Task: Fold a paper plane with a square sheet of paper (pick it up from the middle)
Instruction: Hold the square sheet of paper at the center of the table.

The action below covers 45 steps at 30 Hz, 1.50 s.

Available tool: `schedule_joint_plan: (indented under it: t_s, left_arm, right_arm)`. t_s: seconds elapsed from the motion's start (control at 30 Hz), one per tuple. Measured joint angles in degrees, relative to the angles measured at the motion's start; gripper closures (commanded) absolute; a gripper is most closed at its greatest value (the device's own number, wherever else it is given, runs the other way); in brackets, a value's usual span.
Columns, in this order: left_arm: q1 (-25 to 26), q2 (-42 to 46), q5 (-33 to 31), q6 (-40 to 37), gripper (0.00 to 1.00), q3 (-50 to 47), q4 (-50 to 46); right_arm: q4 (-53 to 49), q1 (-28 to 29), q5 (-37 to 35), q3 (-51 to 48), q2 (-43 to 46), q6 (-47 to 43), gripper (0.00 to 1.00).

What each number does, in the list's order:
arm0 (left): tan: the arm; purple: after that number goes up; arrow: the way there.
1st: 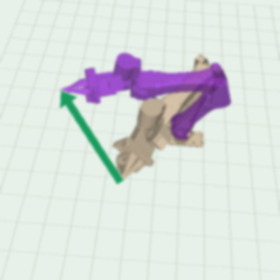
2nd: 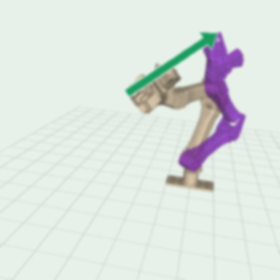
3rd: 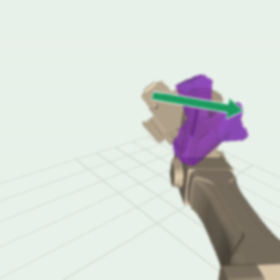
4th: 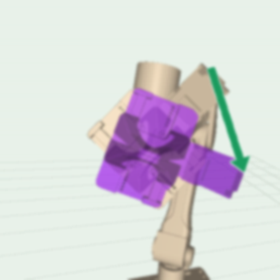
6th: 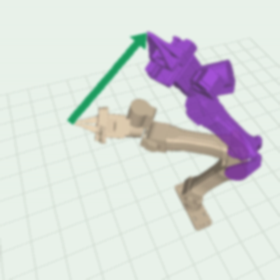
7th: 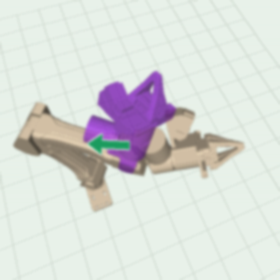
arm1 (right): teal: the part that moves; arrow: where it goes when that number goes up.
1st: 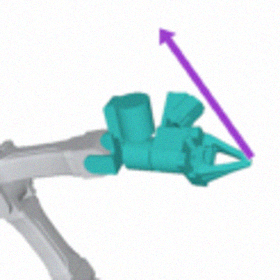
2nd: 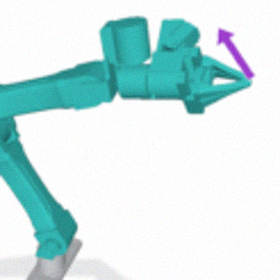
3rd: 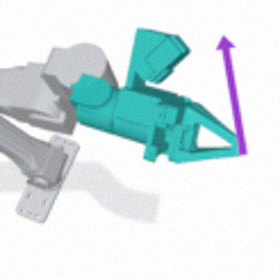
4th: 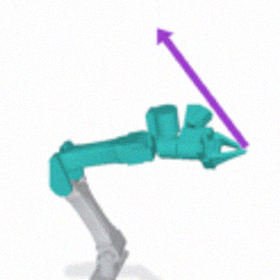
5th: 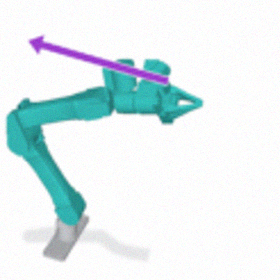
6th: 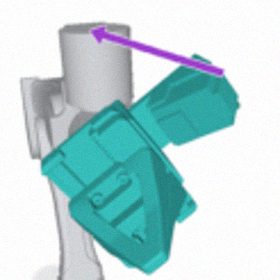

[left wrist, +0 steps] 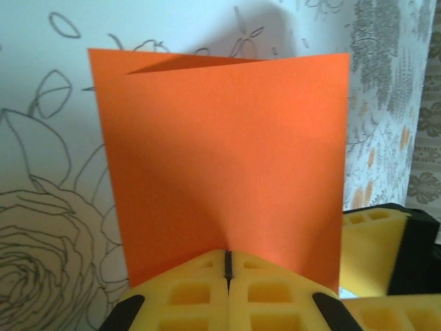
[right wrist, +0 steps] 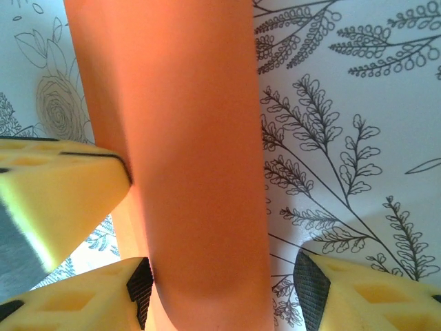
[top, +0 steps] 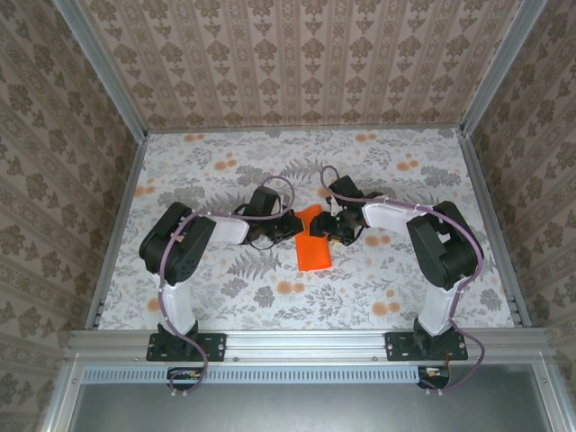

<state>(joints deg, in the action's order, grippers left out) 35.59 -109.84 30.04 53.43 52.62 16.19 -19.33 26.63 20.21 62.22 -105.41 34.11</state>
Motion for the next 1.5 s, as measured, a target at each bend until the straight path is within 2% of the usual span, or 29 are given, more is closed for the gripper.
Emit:
schedule_joint_plan:
  t_s: [0.4, 0.6, 1.1, 1.27, 1.5]
  left_arm:
    - [0.02, -0.35, -0.68, -1.62, 1.0, 2.34, -6.1]
    - [0.0, -0.35, -0.68, -2.71, 1.0, 3.08, -7.76]
    - [0.07, -0.35, -0.68, -4.46, 1.0, 4.15, -10.05]
    - [0.07, -0.35, -0.63, -5.9, 0.91, 7.41, -13.42]
    - [-0.22, 3.06, -3.17, -8.76, 0.66, 11.34, -18.12]
  right_arm:
    - [-3.82, -2.62, 5.22, 1.16, 0.35, -4.02, 0.36]
    - [-4.85, -4.52, 7.34, 1.73, 0.26, -4.55, 0.42]
    - [-5.62, -4.74, 9.09, 3.98, -4.28, -5.49, 0.57]
    - [-5.79, -4.92, 8.52, 3.98, -4.63, -5.42, 0.6]
    - [-5.73, -4.74, 7.48, 3.98, -4.96, -4.09, 0.58]
